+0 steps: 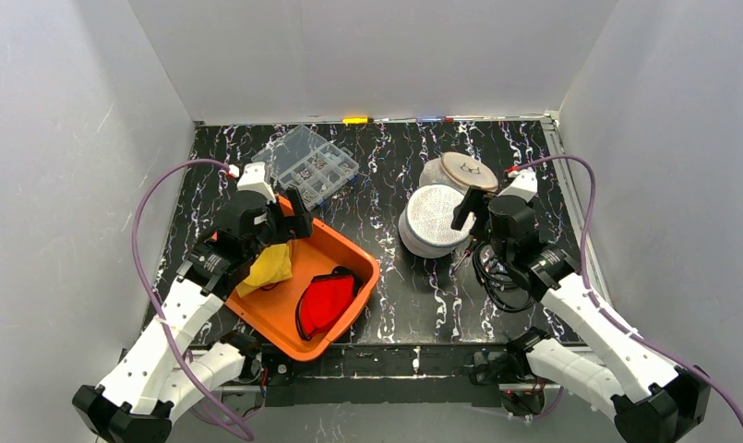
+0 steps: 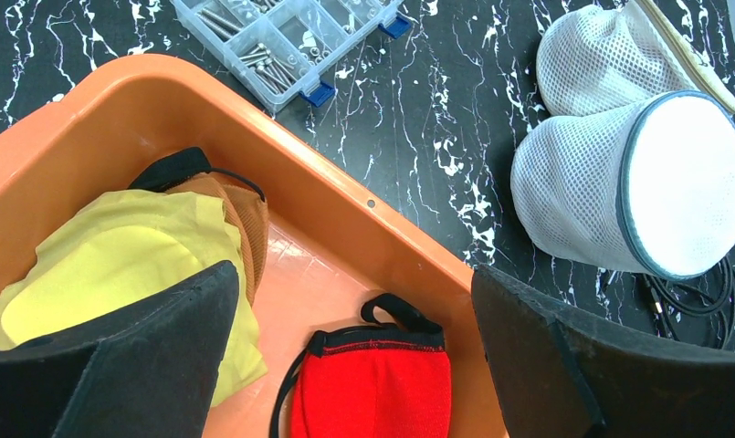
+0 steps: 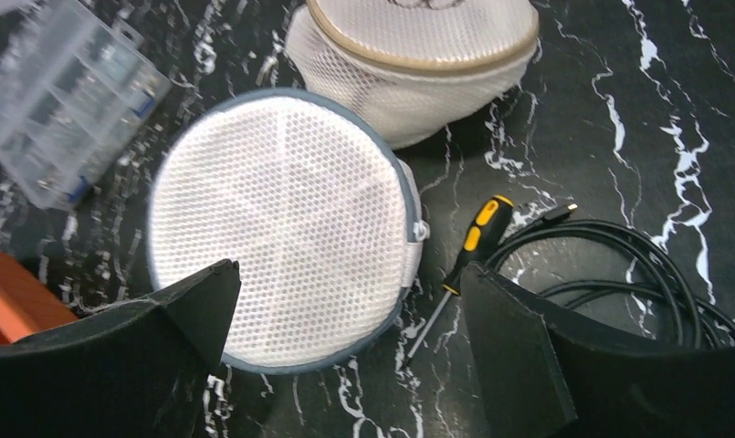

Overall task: Unzip the laundry bag and remove the bra
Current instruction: Move the laundry bag to the center of the board.

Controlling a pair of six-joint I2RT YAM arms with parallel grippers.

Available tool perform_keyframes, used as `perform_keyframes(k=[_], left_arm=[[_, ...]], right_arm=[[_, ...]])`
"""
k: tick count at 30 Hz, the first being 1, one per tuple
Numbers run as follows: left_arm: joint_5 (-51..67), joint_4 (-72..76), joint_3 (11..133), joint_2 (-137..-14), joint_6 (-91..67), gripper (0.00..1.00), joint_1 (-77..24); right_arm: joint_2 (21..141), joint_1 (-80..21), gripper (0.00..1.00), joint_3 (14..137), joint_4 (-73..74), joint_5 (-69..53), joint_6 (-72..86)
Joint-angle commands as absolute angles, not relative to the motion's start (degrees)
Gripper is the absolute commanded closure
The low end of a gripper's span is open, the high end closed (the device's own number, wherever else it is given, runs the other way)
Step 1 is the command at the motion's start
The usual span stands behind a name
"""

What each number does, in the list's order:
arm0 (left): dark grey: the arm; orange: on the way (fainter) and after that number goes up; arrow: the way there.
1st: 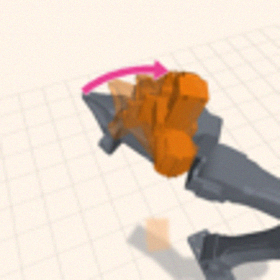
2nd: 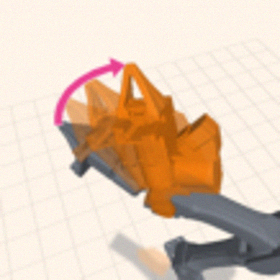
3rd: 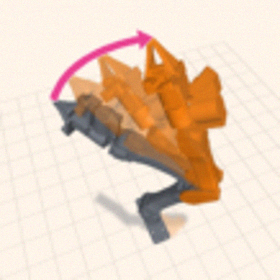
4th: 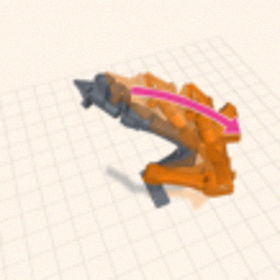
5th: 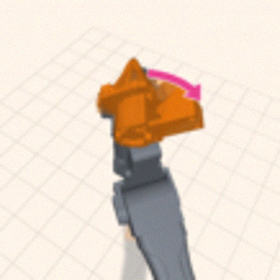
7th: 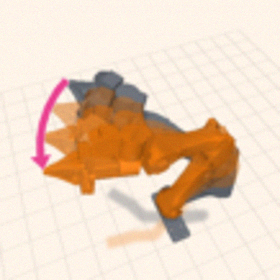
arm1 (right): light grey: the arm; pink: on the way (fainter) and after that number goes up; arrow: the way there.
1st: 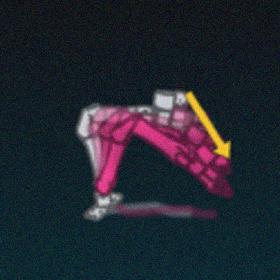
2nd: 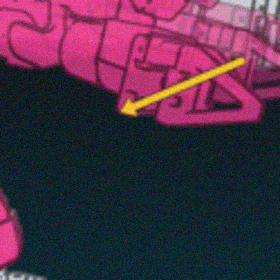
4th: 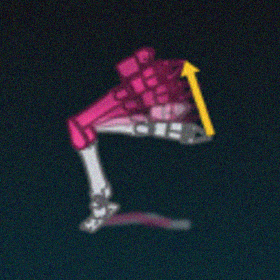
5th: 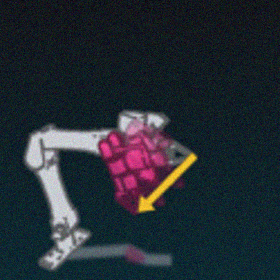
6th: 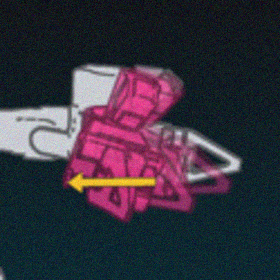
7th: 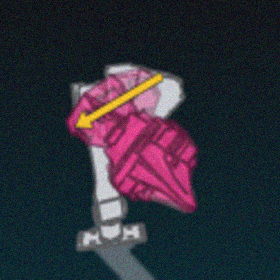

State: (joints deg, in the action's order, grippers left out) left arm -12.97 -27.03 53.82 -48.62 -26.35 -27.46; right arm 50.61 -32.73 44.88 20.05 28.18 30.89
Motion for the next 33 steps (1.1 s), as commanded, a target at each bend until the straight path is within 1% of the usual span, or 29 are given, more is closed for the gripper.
perform_keyframes(k=[1,3,5,6,8,10,14,16,19,22,30,33], left_arm=[[-14.4,-26.6,53.5,-47.1,-24.7,0.03,-28.3],[-13.8,-26.1,53.1,-46.4,-24.4,0.03,-28.6],[-12.8,-25.6,52.9,-45.8,-24.2,0.03,-28.8],[-12.0,-25.3,52.7,-45.5,-24.1,0.03,-28.7],[-10.0,-24.5,52.4,-45.0,-23.7,0.04,-28.8],[-7.5,-23.4,52.1,-44.5,-23.2,0.05,-29.0],[-3.0,-21.1,51.0,-43.6,-22.6,0.06,-29.7],[-1.4,-20.8,50.8,-43.7,-22.3,0.06,-30.2],[-1.0,-21.2,51.3,-44.3,-21.8,0.06,-31.2],[-0.2,-21.4,51.6,-45.2,-21.5,0.06,-31.9],[3.3,-21.8,52.1,-47.8,-20.8,0.06,-32.9],[4.0,-21.7,52.2,-48.6,-20.5,0.07,-33.4]], right_arm=[[49.1,-31.2,0.01,44.3,15.0,28.7,33.2],[51.8,-28.1,0.01,45.8,19.0,26.9,35.6],[51.3,-25.6,0.01,44.4,18.7,25.0,38.0],[49.6,-24.7,0.02,41.4,16.0,22.7,38.4],[45.2,-22.7,0.08,35.6,7.8,18.1,39.3],[43.0,-21.2,0.11,32.9,2.6,13.6,39.8],[48.4,-18.5,0.12,34.2,3.5,6.0,39.5],[50.1,-16.8,0.13,32.7,0.7,2.3,40.0],[50.6,-14.8,0.15,30.4,-4.3,-1.2,41.3],[52.0,-14.3,0.18,30.1,-5.3,-2.1,41.4],[57.0,-14.0,0.32,31.3,-7.0,-4.4,41.1],[57.8,-14.0,0.44,31.5,-6.9,-5.4,41.8]])
